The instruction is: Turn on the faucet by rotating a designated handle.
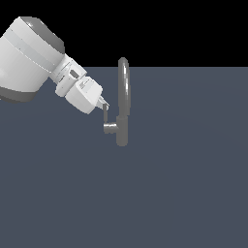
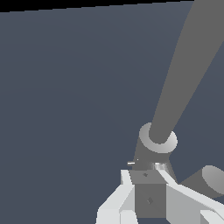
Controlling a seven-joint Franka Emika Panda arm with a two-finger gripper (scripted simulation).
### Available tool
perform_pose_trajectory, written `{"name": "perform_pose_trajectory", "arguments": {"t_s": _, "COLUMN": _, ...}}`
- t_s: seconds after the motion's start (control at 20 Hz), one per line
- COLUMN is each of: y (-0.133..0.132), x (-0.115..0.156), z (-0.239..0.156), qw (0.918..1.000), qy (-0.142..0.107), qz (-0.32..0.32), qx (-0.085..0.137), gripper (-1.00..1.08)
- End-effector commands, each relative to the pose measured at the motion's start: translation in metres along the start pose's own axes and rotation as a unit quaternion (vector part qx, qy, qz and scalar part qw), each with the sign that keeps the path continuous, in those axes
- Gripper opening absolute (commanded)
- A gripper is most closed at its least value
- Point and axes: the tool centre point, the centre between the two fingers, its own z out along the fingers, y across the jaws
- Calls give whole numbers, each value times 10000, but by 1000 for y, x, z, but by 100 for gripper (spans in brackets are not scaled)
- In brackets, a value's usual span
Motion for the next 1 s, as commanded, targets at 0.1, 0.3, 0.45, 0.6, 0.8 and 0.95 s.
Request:
{"name": "perform_pose_trajectory", "arguments": {"t_s": 0.1, "y": 14, "x": 2, "z": -3, "qw": 10000, "qy": -1, "qz": -2, "qx": 2, "gripper": -100}}
{"name": "perform_pose_trajectory", "arguments": {"t_s": 0.3, "y": 26, "x": 5, "z": -5, "qw": 10000, "qy": -3, "qz": 0, "qx": 2, "gripper": -100}}
{"name": "perform_pose_trajectory", "arguments": {"t_s": 0.45, "y": 36, "x": 7, "z": -7, "qw": 10000, "qy": -3, "qz": 0, "qx": 2, "gripper": -100}}
{"name": "perform_pose_trajectory", "arguments": {"t_s": 0.6, "y": 33, "x": 3, "z": -6, "qw": 10000, "qy": -6, "qz": -14, "qx": 46, "gripper": -100}}
{"name": "perform_pose_trajectory", "arguments": {"t_s": 0.8, "y": 47, "x": 1, "z": -2, "qw": 10000, "qy": -5, "qz": -10, "qx": 35, "gripper": -100}}
{"name": "perform_pose_trajectory", "arguments": {"t_s": 0.95, "y": 57, "x": -1, "z": 1, "qw": 10000, "qy": -4, "qz": -7, "qx": 26, "gripper": -100}}
